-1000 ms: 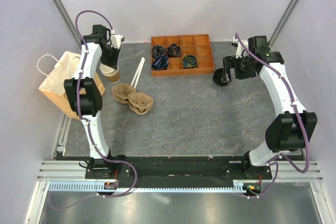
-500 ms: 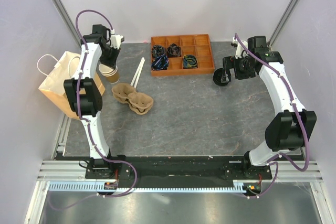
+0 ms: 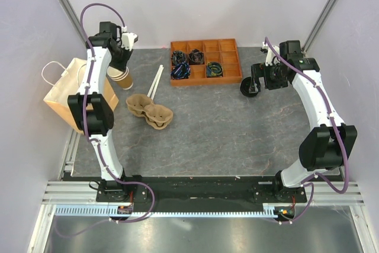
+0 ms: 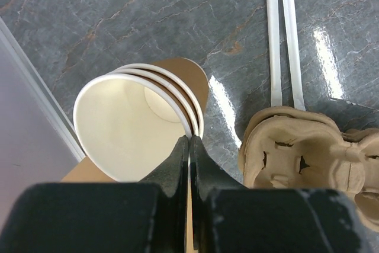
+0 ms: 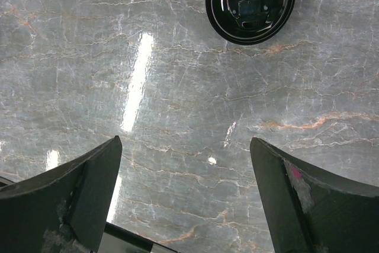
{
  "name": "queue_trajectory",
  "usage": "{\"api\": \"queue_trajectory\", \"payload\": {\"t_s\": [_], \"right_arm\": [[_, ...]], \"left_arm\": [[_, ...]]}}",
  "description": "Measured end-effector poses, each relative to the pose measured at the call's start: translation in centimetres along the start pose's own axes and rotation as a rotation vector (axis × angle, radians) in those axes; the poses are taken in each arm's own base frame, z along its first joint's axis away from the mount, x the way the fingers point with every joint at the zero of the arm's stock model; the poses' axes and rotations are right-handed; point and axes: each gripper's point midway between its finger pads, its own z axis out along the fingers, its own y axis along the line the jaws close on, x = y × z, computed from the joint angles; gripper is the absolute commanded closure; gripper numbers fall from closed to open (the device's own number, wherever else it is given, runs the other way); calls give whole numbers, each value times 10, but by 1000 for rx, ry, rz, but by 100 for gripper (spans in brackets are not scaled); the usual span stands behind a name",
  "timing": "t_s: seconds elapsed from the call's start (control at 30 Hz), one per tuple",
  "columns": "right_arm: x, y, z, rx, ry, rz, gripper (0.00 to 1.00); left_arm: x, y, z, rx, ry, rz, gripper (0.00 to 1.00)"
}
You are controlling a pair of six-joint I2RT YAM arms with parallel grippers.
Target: Pack the takeout coffee
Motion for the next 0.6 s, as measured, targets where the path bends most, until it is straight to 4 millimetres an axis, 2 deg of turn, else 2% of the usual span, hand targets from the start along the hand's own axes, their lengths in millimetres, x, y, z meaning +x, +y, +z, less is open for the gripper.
{"api": "queue_trajectory", "payload": {"t_s": [0.3,0.53,0.6], "right_arm": [[0,1,0,-5,-1,0,2],[-4,11,1,-60,-14,16,2],[-11,19,5,-97,-21,27,2]], "left_arm": [[-2,-3,-1,-23,8,33,98],[11,-28,12,-40,64,88,98],[8,-33,16,-49,56,103,98]]}}
